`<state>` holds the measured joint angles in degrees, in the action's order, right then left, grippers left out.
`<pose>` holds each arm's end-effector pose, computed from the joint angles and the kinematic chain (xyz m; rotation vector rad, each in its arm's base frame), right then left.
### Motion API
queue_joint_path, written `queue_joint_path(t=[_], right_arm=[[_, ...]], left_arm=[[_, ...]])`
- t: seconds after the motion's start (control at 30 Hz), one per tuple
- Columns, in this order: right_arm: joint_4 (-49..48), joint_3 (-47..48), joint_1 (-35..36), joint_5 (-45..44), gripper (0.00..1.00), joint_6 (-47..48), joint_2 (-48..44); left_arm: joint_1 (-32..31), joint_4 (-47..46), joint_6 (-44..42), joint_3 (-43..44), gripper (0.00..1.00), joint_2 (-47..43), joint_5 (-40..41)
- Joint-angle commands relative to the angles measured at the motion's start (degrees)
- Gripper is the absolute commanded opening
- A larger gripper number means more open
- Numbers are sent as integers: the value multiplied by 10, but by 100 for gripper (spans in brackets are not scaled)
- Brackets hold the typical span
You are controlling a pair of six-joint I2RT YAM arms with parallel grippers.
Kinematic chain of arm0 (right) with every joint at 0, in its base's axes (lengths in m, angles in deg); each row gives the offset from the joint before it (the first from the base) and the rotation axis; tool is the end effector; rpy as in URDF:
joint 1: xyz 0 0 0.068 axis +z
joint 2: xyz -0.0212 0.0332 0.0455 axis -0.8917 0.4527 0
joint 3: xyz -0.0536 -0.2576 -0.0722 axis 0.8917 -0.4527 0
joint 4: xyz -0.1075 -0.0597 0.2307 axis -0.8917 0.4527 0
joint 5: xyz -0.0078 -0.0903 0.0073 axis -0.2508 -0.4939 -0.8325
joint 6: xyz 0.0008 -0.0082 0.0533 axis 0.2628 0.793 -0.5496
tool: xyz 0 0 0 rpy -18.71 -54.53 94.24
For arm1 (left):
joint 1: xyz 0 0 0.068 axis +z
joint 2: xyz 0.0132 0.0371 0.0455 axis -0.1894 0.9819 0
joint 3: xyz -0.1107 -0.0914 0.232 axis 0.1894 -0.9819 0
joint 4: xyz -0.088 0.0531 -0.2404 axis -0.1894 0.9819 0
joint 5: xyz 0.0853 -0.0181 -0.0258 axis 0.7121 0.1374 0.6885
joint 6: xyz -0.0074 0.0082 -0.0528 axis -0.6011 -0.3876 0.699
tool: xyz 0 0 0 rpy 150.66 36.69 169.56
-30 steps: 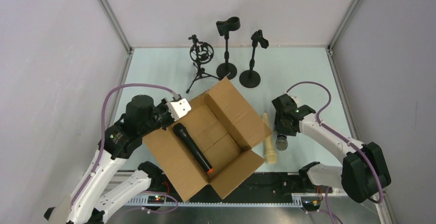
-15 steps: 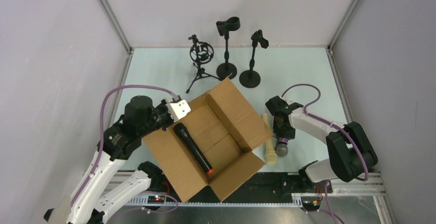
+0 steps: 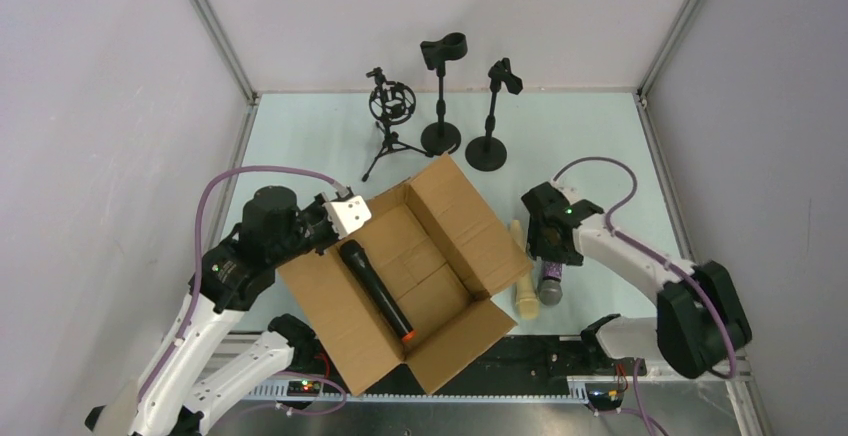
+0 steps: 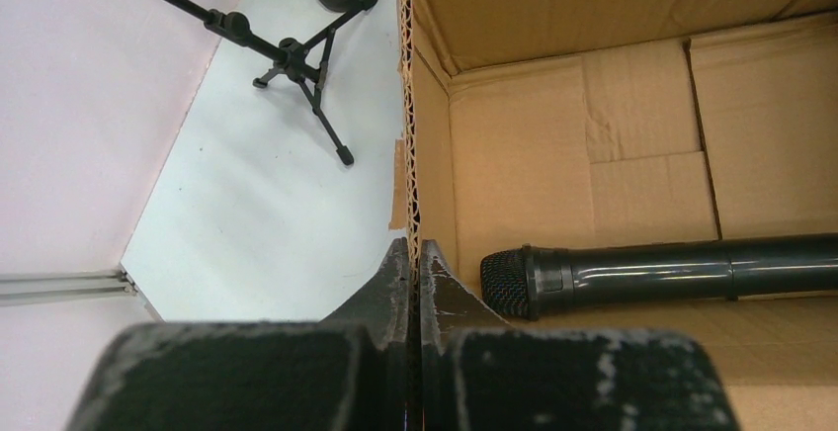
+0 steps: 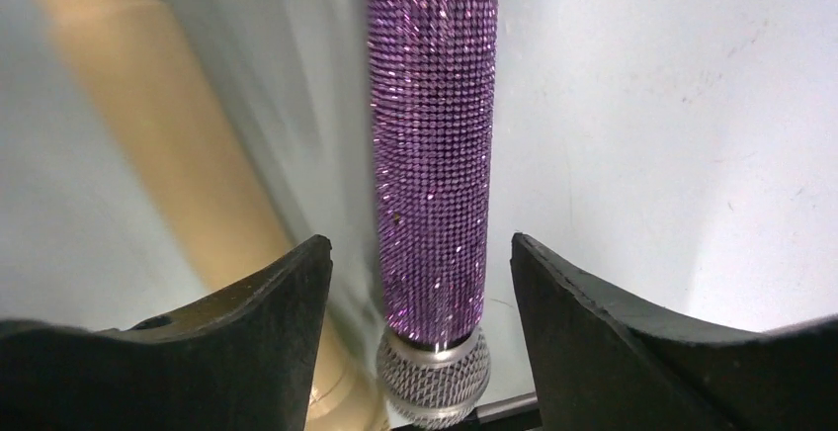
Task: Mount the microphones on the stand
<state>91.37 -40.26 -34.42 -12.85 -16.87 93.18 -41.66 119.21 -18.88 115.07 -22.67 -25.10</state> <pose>0.1998 0.0954 0.1811 0.1904 2.7702 -0.2701 0.1077 -0.0710 0.3544 1.2222 1.6498 -0.1104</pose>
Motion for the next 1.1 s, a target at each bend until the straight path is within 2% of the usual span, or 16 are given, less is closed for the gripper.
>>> queue_joint_path(t=[0.0,0.17,0.23,0.3,0.43,0.5,0.63,0.7,0.8,1.07], right_arm=[[3,57,-12,15,73,9,-82],[59,166,-7,-7,75,32,-121],[66,249,7,-23,76,43,-147],[67,320,42,-35,75,53,-164],[35,422,186,-65,74,69,-155],[-6,433,301,-72,73,89,-134],[-99,402,410,-37,73,117,-70],[-146,370,437,4,73,119,-35],[-203,330,455,17,73,121,19],[-263,296,470,62,72,123,132]], left_arm=[[-3,-19,-18,9,0,-4,-16],[-3,-19,-15,16,0,-2,-16],[-2,-19,-13,16,0,-4,-14],[-3,-19,-14,15,0,-6,-13],[-3,-20,-13,15,0,-5,-12],[-3,-21,-14,14,0,-4,-6],[-4,-20,-10,11,0,-5,-1],[-3,-20,-12,7,0,-6,2],[-3,-20,-12,5,0,-4,5],[-3,-20,-12,4,0,-3,17]])
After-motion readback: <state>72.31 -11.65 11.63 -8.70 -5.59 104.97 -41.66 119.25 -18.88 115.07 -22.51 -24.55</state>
